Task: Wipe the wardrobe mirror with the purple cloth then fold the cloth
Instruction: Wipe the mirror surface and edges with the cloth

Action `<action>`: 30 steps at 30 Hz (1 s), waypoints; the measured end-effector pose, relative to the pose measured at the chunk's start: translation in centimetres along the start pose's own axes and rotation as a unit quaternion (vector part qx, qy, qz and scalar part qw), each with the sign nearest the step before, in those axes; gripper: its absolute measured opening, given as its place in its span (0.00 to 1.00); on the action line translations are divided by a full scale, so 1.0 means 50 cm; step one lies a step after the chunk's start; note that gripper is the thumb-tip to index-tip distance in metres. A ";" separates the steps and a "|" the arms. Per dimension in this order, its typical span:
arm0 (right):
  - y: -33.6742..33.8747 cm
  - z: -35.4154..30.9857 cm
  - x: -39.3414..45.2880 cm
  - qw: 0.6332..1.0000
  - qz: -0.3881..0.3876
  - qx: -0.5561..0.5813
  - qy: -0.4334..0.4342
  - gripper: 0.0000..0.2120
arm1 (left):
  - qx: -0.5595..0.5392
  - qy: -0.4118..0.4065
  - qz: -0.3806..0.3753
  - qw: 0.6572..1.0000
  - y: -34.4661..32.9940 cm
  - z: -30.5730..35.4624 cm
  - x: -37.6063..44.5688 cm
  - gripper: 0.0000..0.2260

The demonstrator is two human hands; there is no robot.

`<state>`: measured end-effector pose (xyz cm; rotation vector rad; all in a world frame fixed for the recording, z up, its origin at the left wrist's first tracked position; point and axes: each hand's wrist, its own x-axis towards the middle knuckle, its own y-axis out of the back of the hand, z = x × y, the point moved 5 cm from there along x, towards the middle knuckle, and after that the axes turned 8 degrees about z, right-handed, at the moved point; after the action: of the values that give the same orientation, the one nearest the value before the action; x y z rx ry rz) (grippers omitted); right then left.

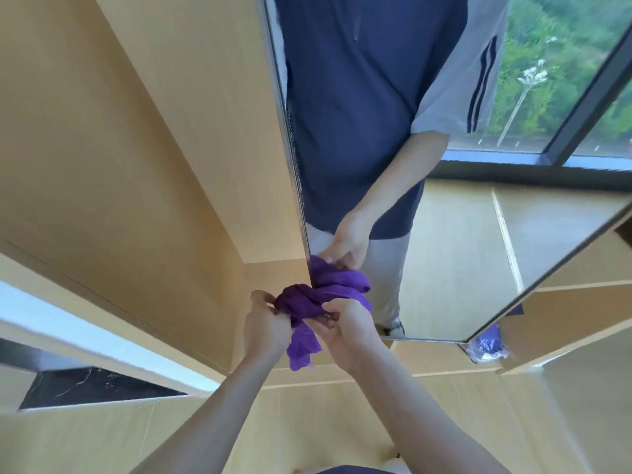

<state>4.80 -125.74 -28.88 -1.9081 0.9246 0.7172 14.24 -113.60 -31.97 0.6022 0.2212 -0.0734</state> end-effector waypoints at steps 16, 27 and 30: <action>-0.015 -0.153 -0.091 0.901 -0.055 -0.350 0.252 0.13 | -0.372 -0.043 -0.149 0.915 0.014 0.290 -0.076 0.29; -0.130 -0.216 -0.226 0.881 -0.136 -0.313 0.327 0.18 | -0.399 -0.131 -0.111 0.901 0.110 0.449 -0.116 0.27; -0.122 -0.218 -0.219 0.841 -0.089 -0.366 0.387 0.19 | -0.406 -0.145 -0.101 0.897 0.093 0.429 -0.099 0.16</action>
<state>5.00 -129.82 -12.78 -3.0468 0.9872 0.1374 13.98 -121.96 -11.11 -0.2730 0.0099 -0.2558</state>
